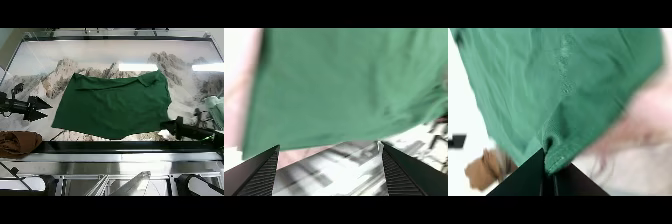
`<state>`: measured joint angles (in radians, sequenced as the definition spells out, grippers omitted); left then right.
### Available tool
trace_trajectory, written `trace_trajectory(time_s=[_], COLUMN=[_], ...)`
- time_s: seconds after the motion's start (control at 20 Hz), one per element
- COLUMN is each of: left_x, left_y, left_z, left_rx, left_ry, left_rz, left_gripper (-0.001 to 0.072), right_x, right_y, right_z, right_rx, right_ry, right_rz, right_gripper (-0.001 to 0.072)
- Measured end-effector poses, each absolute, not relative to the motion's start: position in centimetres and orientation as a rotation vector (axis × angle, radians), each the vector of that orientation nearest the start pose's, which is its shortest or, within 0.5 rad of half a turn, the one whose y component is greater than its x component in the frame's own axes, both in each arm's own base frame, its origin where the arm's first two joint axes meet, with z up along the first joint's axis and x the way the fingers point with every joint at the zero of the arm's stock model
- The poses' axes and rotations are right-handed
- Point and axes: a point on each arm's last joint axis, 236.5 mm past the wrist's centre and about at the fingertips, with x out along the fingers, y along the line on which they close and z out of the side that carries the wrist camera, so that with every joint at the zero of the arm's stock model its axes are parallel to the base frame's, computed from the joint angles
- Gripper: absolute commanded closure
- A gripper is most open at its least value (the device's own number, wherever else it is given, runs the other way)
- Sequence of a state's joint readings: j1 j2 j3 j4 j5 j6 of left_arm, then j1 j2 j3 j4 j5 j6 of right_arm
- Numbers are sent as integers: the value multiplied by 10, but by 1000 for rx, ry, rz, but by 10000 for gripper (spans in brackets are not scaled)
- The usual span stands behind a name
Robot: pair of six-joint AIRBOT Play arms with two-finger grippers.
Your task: Fold the shirts.
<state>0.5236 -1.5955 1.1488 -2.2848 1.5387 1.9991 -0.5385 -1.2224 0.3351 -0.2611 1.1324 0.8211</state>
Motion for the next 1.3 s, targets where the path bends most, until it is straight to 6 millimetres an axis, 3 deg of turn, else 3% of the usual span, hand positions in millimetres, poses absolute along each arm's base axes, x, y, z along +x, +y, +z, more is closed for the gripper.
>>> trace_trajectory(time_s=[0.2, 0.3, 0.75, 0.95, 1.1, 1.3], left_x=[321, 315, 276, 284, 295, 308], left_y=[20, 13, -56, -85, -80, -52], left_z=[-73, -86, -109, -102, -96, -78], left_rx=[-704, -660, -576, -680, -718, -800], left_ry=[1644, 1713, 2009, 1944, 1869, 1765], left_rz=[-328, -320, -492, -664, -689, -650], left_gripper=[12, 12, 14, 12, 12, 12], right_x=[301, 302, 303, 302, 301, 300], right_y=[47, 43, 42, 44, 46, 47], right_z=[-62, -62, -60, -59, -57, -56], right_rx=[1230, 1222, 1215, 1216, 1212, 1204], right_ry=[1004, 999, 993, 994, 995, 993], right_rz=[290, 286, 300, 312, 328, 339], right_gripper=[685, 684, 684, 684, 685, 684])
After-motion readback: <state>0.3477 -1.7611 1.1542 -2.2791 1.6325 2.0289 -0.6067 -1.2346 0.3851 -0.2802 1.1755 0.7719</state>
